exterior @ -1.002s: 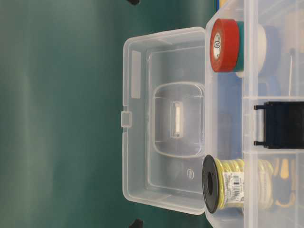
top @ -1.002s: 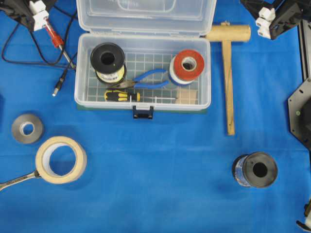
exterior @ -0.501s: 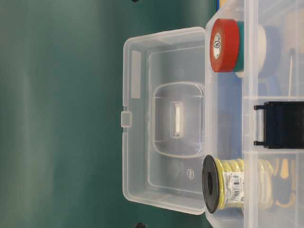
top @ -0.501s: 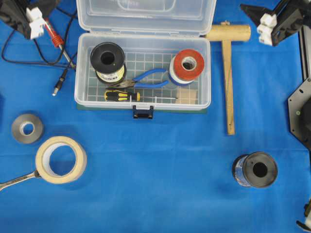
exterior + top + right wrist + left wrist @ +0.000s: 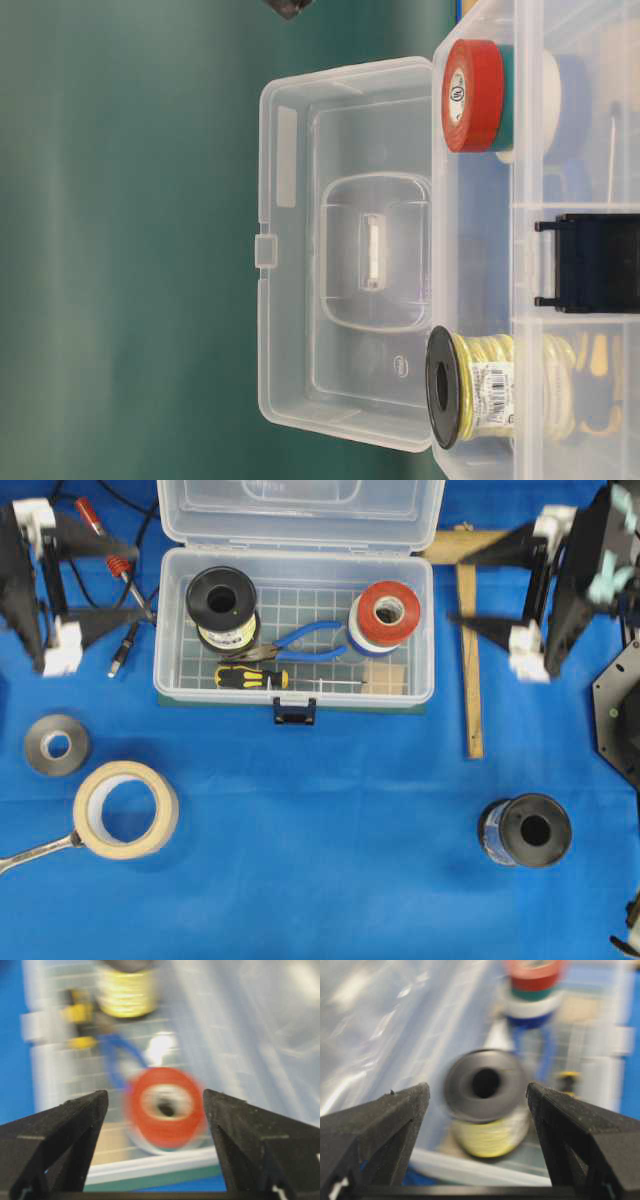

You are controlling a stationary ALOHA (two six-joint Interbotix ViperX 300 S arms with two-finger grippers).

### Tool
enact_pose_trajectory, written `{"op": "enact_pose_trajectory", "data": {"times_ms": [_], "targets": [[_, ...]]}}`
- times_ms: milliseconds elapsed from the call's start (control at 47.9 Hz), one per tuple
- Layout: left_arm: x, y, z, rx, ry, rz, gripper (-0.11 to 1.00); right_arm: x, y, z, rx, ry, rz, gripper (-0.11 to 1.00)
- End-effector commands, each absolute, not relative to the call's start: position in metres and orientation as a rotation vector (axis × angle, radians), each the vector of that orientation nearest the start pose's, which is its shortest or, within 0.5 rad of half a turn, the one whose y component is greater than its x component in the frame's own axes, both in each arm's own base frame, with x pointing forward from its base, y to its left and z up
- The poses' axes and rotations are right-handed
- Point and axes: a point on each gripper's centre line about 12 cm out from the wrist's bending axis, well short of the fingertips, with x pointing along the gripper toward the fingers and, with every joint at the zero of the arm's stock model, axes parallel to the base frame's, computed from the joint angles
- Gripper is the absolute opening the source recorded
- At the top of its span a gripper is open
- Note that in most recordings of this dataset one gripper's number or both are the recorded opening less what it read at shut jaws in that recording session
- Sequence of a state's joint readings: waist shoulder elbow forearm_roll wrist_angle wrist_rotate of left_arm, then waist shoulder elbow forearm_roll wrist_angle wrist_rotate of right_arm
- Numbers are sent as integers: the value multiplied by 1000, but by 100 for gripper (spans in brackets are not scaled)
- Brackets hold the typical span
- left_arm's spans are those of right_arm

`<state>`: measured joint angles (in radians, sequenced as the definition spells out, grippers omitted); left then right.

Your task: Open the tool box with both arms.

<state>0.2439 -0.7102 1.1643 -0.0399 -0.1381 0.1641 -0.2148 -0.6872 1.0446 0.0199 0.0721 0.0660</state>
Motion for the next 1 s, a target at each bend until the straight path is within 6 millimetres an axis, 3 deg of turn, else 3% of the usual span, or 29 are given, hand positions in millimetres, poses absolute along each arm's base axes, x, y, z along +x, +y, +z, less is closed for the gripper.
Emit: {"op": "enact_pose_trajectory", "data": {"times_ms": [0, 146, 376, 731, 981], "targets": [[226, 43, 231, 95, 307, 169, 76, 242, -39, 245, 127, 423, -177, 78], [224, 29, 231, 104, 300, 110, 76, 244, -26, 240, 124, 450, -125, 78], [222, 22, 229, 108, 306, 82, 76, 241, -24, 239, 115, 470, -119, 78], [188, 18, 226, 108, 291, 79, 76, 203, -20, 250, 109, 428, -114, 78], [169, 13, 214, 104, 314, 58, 75, 181, -18, 229, 118, 433, -115, 78]]}}
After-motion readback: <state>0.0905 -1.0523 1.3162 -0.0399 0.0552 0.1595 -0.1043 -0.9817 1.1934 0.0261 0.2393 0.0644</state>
